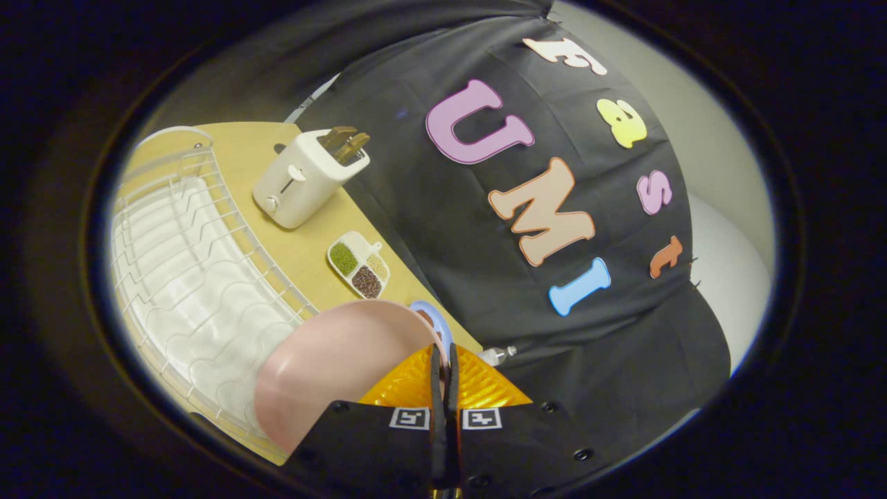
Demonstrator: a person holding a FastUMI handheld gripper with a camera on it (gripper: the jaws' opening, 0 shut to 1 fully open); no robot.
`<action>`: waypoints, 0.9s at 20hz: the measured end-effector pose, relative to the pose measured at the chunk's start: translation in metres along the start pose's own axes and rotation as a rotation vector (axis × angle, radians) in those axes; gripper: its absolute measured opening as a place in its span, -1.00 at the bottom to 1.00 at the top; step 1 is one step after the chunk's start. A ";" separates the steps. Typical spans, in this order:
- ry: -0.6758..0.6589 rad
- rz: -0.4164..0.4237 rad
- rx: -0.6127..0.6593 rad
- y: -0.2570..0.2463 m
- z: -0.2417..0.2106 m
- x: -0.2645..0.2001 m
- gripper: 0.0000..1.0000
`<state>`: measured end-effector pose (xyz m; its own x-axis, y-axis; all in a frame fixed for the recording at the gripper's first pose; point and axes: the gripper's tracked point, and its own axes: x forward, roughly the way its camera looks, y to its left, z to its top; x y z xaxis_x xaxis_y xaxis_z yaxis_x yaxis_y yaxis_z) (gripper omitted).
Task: Take the plate from the dish rack, then take the spoon from the basket and place it into the plate.
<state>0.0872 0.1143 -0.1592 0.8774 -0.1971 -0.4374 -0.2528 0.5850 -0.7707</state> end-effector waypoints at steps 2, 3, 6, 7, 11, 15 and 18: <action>-0.003 -0.004 0.013 -0.009 -0.001 -0.004 -0.93; -0.005 -0.007 0.022 -0.012 -0.004 -0.006 -0.93; -0.017 -0.016 0.065 -0.027 -0.006 -0.017 -0.93; -0.025 -0.017 0.085 -0.032 -0.006 -0.020 -0.93; -0.027 -0.040 0.169 -0.059 -0.017 -0.031 -0.94; -0.024 -0.069 0.224 -0.084 -0.035 -0.042 -0.94; -0.017 -0.096 0.268 -0.102 -0.056 -0.048 -0.93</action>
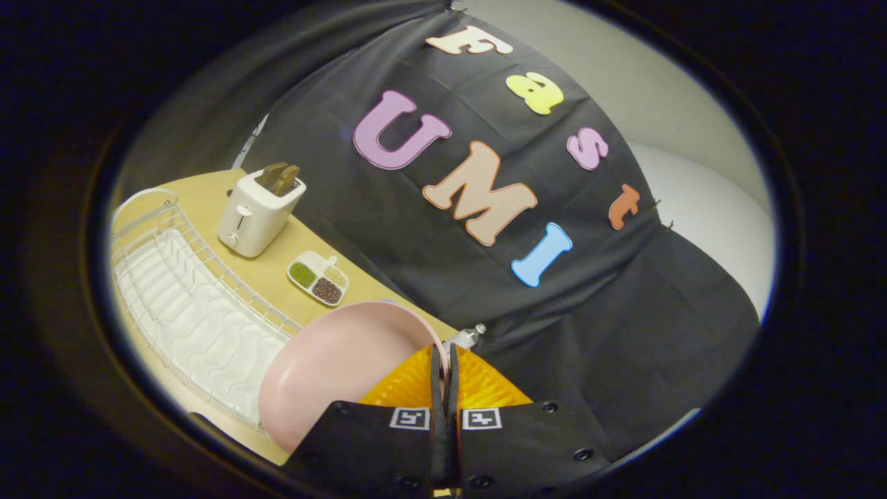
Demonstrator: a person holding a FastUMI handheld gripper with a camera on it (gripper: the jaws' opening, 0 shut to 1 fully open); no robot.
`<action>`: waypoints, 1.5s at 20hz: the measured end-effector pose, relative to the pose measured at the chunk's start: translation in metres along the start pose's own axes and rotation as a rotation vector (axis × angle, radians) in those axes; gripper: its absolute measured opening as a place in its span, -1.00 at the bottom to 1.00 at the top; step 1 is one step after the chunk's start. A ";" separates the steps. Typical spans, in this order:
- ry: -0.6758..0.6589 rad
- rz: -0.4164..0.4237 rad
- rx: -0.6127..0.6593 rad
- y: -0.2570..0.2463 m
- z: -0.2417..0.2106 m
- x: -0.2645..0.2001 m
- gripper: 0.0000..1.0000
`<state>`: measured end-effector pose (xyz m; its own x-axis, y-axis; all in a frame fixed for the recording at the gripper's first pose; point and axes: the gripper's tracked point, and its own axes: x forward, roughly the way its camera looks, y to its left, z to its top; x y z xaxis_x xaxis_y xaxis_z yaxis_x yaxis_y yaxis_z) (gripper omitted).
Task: Take the plate from the dish rack, then take the spoon from the basket and place it into the plate.
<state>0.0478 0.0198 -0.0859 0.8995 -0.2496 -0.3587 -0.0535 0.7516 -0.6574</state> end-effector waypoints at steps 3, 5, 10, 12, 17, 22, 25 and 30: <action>0.017 -0.018 0.030 -0.019 -0.017 -0.004 -0.93; 0.027 -0.025 0.049 -0.028 -0.028 -0.008 -0.93; 0.057 -0.023 0.088 -0.041 -0.059 -0.018 -0.93; 0.072 -0.025 0.109 -0.046 -0.073 -0.022 -0.93; 0.121 -0.031 0.175 -0.048 -0.112 -0.032 -0.93; 0.184 -0.032 0.278 -0.045 -0.159 -0.037 -0.93; 0.206 -0.021 0.344 -0.039 -0.181 -0.037 -0.93; 0.241 0.009 0.426 -0.027 -0.214 -0.035 -0.93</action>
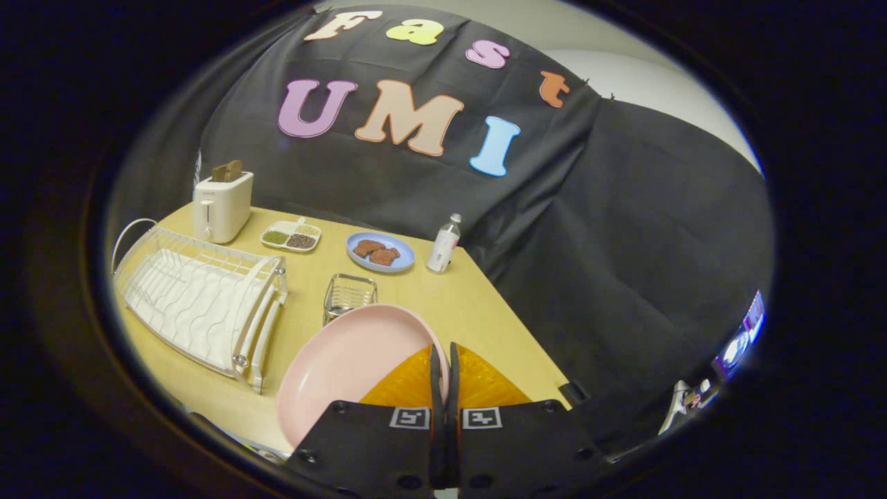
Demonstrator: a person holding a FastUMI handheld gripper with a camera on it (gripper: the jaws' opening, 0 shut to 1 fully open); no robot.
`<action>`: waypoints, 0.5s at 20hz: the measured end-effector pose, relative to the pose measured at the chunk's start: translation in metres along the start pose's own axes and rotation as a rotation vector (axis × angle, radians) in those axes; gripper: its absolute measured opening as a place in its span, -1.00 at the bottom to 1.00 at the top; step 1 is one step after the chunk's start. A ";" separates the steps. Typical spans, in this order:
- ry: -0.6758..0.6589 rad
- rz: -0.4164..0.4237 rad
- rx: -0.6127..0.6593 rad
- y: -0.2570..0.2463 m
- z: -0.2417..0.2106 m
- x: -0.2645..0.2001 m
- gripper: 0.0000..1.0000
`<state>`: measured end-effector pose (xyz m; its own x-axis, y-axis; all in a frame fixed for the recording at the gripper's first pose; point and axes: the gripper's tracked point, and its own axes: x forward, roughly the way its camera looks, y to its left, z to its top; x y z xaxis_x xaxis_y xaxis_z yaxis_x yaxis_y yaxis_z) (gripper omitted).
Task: Take the plate from the dish rack, then take the spoon from the basket and place it into the plate.
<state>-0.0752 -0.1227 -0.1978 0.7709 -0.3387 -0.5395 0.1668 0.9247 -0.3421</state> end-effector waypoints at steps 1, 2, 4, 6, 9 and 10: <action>0.010 0.009 0.015 0.000 -0.007 0.003 -0.93; 0.017 0.021 0.031 0.000 -0.015 0.005 -0.93; 0.028 0.038 0.058 0.000 -0.027 0.012 -0.93; 0.037 0.053 0.084 0.000 -0.037 0.021 -0.93; 0.055 0.083 0.136 -0.001 -0.051 0.031 -0.93; 0.061 0.091 0.151 -0.001 -0.055 0.034 -0.93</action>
<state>-0.0828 -0.1448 -0.2582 0.7489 -0.2580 -0.6104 0.1921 0.9661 -0.1727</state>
